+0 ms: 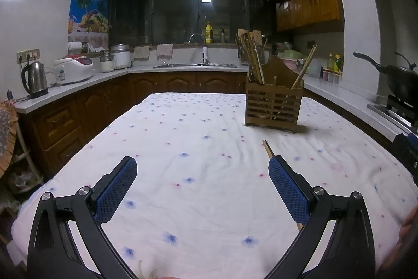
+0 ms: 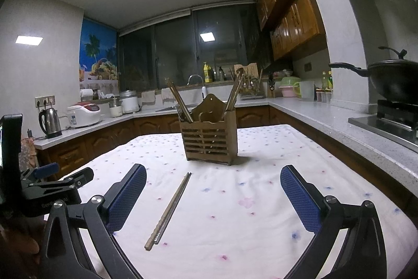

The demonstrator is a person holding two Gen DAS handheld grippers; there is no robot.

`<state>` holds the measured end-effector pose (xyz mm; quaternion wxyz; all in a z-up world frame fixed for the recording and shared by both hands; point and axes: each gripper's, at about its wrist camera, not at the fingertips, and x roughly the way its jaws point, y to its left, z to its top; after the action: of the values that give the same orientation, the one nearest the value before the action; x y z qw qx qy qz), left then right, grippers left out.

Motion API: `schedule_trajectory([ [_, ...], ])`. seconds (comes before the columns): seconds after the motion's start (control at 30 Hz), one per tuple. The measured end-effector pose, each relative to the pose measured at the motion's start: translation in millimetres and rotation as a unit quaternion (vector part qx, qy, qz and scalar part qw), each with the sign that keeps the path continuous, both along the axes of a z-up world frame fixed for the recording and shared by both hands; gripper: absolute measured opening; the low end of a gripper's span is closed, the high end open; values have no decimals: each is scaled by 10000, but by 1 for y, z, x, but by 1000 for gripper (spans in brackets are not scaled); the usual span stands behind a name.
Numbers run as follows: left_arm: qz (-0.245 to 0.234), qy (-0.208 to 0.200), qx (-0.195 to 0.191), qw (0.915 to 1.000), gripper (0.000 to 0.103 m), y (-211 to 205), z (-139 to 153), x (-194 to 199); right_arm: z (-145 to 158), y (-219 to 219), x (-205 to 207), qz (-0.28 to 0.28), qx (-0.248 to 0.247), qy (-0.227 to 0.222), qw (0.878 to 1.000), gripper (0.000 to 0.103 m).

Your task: Organize utensils

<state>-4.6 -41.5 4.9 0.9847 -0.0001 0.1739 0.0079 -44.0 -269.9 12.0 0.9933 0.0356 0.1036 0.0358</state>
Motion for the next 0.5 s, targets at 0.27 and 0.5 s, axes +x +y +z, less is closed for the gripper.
schedule_trajectory([
  [0.27, -42, -12, 28, 10000, 103, -3, 1, -2, 2, 4, 0, 39, 11, -8, 10000, 103],
  [0.5, -90, -35, 63, 9999, 103, -6, 2, -3, 2, 5, 0, 39, 17, -8, 10000, 103],
])
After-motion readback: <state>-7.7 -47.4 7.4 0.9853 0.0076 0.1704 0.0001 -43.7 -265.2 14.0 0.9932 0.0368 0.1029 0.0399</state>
